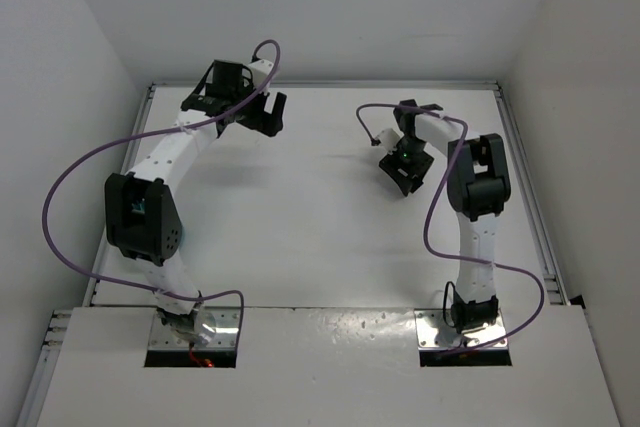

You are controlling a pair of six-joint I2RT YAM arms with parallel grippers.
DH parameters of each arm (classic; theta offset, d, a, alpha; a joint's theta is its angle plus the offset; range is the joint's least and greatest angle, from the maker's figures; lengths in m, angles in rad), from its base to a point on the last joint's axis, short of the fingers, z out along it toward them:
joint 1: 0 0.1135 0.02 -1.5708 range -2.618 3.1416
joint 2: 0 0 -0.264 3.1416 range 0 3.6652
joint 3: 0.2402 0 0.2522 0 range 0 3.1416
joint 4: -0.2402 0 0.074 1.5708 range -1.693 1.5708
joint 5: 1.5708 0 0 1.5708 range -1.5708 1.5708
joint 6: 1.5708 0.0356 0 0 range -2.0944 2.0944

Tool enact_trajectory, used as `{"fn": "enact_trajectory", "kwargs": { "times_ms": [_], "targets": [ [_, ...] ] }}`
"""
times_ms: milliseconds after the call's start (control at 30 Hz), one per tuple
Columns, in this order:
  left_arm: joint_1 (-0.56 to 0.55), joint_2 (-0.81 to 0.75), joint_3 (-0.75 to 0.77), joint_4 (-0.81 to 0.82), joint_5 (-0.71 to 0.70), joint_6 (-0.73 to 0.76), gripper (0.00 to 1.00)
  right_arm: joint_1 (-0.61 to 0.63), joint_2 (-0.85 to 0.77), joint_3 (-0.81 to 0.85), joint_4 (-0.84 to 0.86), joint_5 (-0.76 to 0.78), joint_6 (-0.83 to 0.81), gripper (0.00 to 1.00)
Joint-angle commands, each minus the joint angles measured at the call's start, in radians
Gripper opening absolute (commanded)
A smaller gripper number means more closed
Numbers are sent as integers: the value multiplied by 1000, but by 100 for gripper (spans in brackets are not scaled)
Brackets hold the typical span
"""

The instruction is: Sort the legos into containers by color

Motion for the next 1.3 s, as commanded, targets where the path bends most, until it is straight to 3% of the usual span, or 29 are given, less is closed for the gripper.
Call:
{"fn": "enact_trajectory", "kwargs": {
  "times_ms": [0,467,600,800,867,1033,1200,1267],
  "targets": [
    [9,9,31,17,-2,-10,100,3,79,2,38,-20,5,66],
    [19,18,31,17,-11,-10,100,3,110,-7,57,2,14,57],
    [28,18,31,17,-11,-10,100,3,130,-7,57,2,14,48],
    [40,9,10,44,-53,-80,100,3,110,80,12,-70,14,29],
    [89,9,10,44,13,-126,100,3,92,141,-26,-156,14,24],
    [163,52,-1,44,433,-157,100,23,61,317,-91,-361,14,17],
    [187,78,-44,167,584,-298,95,92,52,465,-91,-461,72,17],
    [187,105,-44,199,622,-361,89,115,75,500,-80,-478,92,16]
  ]
}}
